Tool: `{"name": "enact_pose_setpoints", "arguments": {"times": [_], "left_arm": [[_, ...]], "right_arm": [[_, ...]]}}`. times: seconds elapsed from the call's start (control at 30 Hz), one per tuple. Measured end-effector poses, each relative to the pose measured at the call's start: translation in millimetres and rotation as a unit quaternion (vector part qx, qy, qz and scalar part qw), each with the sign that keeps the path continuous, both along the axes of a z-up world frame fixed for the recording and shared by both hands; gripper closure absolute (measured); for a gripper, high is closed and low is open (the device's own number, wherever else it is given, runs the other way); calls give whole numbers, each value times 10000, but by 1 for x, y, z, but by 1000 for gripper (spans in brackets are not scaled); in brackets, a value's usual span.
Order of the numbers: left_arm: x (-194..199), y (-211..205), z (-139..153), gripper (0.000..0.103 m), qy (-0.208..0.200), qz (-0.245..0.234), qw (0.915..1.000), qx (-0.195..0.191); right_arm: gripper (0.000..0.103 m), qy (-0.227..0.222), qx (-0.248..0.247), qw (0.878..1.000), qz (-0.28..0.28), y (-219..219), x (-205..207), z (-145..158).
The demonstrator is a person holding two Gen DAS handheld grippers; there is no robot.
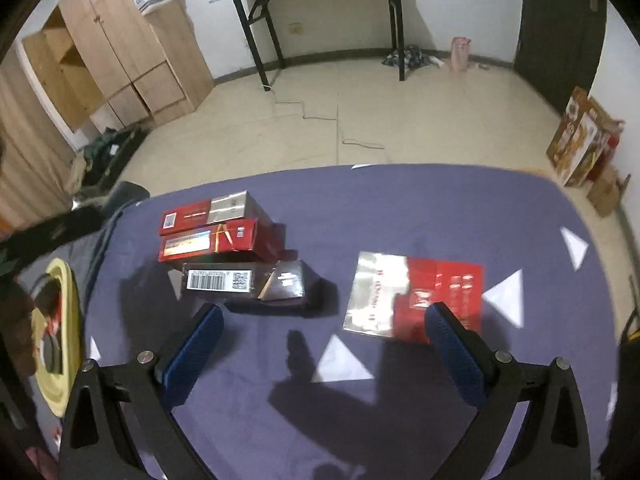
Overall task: Organize rigid objects
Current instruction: 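Grasp a red cigarette box with the left gripper while the right grasps the dark barcode box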
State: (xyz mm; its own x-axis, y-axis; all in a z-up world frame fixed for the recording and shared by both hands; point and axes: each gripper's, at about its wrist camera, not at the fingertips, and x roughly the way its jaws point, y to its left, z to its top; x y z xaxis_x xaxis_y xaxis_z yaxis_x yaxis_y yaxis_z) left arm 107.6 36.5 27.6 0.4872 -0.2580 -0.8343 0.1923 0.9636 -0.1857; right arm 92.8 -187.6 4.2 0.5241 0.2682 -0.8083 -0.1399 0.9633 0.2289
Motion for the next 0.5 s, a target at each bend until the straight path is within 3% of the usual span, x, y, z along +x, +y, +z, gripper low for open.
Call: {"name": "enact_pose_setpoints", "arguments": {"times": [0.2,0.5], "left_arm": [[47,-40,-15,0,820,342,9960,-16],[71,-84,-30,0,1855,-79,9823,262]], "right_arm": [[0,71,74,9998,151,16,17,-10],[0,-107,-235,9992,318,43,16,-23]]}}
